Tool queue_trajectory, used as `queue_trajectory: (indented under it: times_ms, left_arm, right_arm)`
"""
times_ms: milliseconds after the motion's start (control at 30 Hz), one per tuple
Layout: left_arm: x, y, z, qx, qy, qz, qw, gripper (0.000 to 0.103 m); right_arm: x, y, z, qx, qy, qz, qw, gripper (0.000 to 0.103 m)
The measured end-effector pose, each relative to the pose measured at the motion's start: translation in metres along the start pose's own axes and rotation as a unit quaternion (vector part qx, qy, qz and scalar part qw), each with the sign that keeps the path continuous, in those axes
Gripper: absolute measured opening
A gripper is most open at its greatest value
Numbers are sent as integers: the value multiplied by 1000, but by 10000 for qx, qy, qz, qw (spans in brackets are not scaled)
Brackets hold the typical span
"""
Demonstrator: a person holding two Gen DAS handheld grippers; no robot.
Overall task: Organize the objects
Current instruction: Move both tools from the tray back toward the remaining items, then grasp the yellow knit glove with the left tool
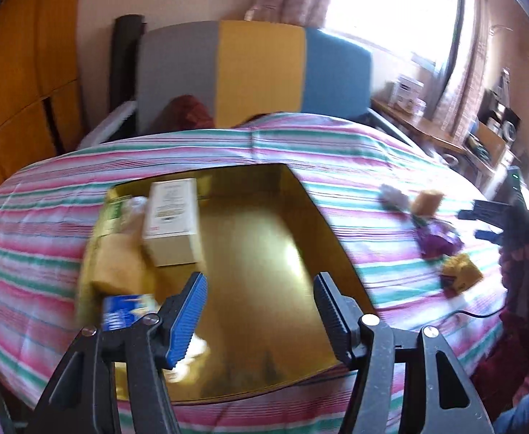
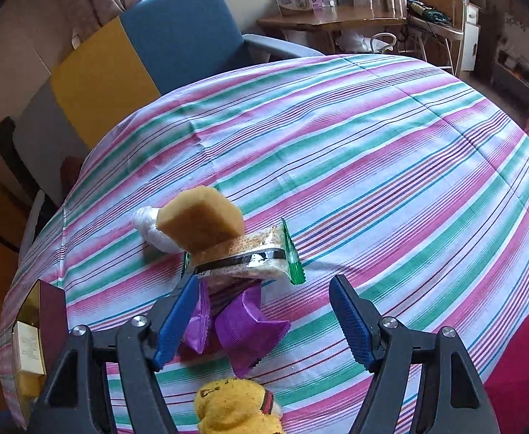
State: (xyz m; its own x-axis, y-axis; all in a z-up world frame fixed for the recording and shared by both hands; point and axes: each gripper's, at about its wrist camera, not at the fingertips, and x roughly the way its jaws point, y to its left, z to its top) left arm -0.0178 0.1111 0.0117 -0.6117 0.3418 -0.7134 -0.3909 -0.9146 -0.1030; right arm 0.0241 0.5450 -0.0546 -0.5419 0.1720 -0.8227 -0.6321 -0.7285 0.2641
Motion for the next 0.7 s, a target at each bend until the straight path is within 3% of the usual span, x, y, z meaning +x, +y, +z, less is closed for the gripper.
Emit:
queue_trajectory:
  times_ms: [367,467,600,700]
  left_arm:
    - [17,-75,15,564,216,-827,9947,61]
    - [31,-98,19,709,405,-1090,9907,54]
    - [53,-124,21,793,678,-1376,9850,52]
    - [75,-139,18,678,1061,-1783,9759,49]
  right_arm:
    - [9,-4,-4,66,234,33,9997,76]
    - [10,-4,-4,48,267,111,9996,76]
    - [11,-2,-5,21,294,223,9993,76]
    - [12,-6,-5,105,303,219,9992,76]
